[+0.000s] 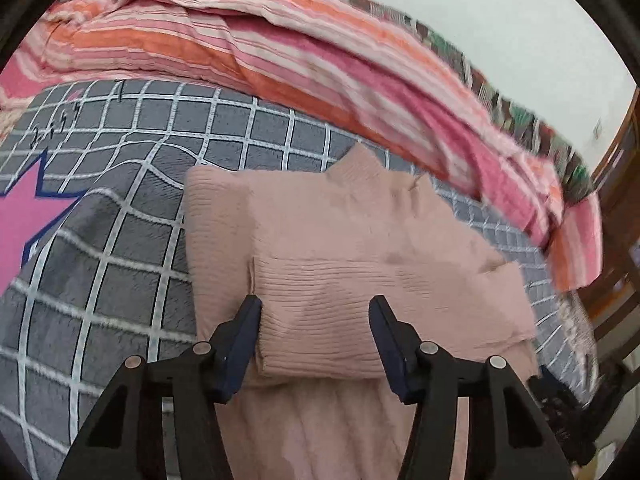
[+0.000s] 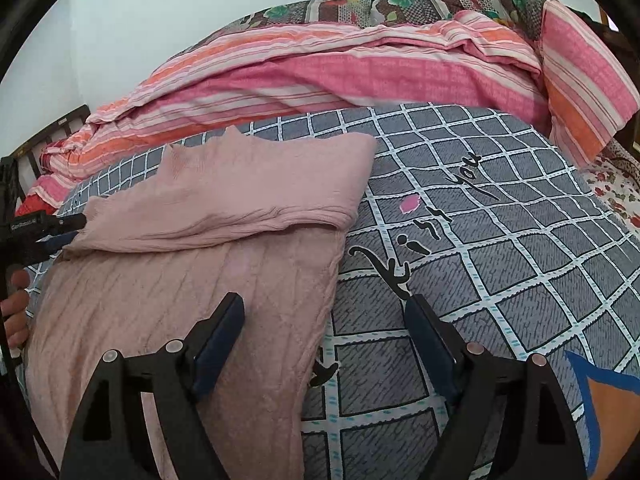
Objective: Fold small clothes
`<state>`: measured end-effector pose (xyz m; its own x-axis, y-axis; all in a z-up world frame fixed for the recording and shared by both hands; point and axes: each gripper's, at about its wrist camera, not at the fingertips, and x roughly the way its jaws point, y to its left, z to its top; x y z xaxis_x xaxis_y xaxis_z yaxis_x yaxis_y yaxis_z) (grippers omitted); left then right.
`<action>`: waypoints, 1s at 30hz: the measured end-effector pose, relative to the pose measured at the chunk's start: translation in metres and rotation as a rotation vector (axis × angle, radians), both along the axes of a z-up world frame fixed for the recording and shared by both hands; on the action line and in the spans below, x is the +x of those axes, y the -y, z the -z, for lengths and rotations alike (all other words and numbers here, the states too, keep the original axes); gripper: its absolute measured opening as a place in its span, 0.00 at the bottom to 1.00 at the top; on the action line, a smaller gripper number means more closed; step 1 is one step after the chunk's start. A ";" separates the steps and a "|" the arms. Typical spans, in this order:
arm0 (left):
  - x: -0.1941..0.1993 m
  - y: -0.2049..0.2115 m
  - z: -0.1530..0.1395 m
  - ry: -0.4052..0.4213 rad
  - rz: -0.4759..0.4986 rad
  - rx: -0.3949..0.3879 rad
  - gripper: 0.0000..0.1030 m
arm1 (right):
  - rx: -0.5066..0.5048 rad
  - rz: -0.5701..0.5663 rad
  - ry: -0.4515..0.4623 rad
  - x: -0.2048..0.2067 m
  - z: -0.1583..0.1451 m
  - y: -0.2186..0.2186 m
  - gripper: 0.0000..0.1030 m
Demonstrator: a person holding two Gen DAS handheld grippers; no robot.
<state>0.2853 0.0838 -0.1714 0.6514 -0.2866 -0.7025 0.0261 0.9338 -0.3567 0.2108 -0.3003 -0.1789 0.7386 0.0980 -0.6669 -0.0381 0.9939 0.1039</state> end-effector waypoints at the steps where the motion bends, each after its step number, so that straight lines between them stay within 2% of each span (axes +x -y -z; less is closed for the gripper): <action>1: 0.004 0.005 0.002 -0.015 -0.001 0.033 0.49 | 0.001 0.000 0.000 0.000 0.000 0.000 0.80; 7: 0.013 0.021 0.006 -0.013 -0.004 0.116 0.46 | -0.003 0.001 -0.004 0.001 0.000 -0.001 0.80; 9: 0.016 0.025 0.005 -0.005 -0.008 0.147 0.29 | -0.004 -0.001 -0.006 0.001 0.000 -0.001 0.80; 10: 0.016 0.023 0.004 0.000 -0.012 0.146 0.16 | -0.001 -0.003 -0.006 0.002 0.000 0.000 0.80; 11: 0.016 0.021 0.003 0.007 -0.007 0.126 0.13 | 0.002 -0.003 -0.007 0.002 0.000 0.000 0.81; 14: 0.019 0.024 -0.010 0.059 -0.030 0.108 0.11 | 0.002 -0.003 -0.009 0.002 0.000 0.001 0.81; 18: 0.021 0.029 -0.049 0.178 -0.005 0.089 0.11 | -0.005 -0.003 -0.011 0.003 0.001 0.000 0.81; 20: 0.014 0.023 -0.071 0.270 -0.023 0.055 0.11 | -0.005 -0.002 -0.011 0.003 0.001 0.000 0.81; 21: 0.012 0.020 -0.076 0.286 -0.037 0.057 0.11 | -0.006 -0.002 -0.011 0.003 0.001 0.000 0.81; 24: 0.010 0.018 -0.067 0.261 -0.049 0.131 0.11 | -0.012 -0.002 -0.012 0.003 0.001 -0.001 0.81; 26: 0.011 0.018 -0.046 0.191 -0.044 0.196 0.11 | -0.014 -0.003 -0.014 0.004 0.001 -0.001 0.81; 27: 0.011 0.016 -0.029 0.146 -0.046 0.207 0.11 | -0.014 -0.003 -0.014 0.004 0.001 -0.001 0.81; 30: 0.007 0.009 -0.007 0.098 -0.079 0.187 0.16 | -0.014 -0.002 -0.013 0.004 0.001 -0.001 0.81</action>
<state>0.2923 0.0748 -0.1645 0.7343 -0.1030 -0.6710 -0.0233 0.9840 -0.1765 0.2144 -0.2995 -0.1798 0.7296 0.0902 -0.6779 -0.0392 0.9951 0.0903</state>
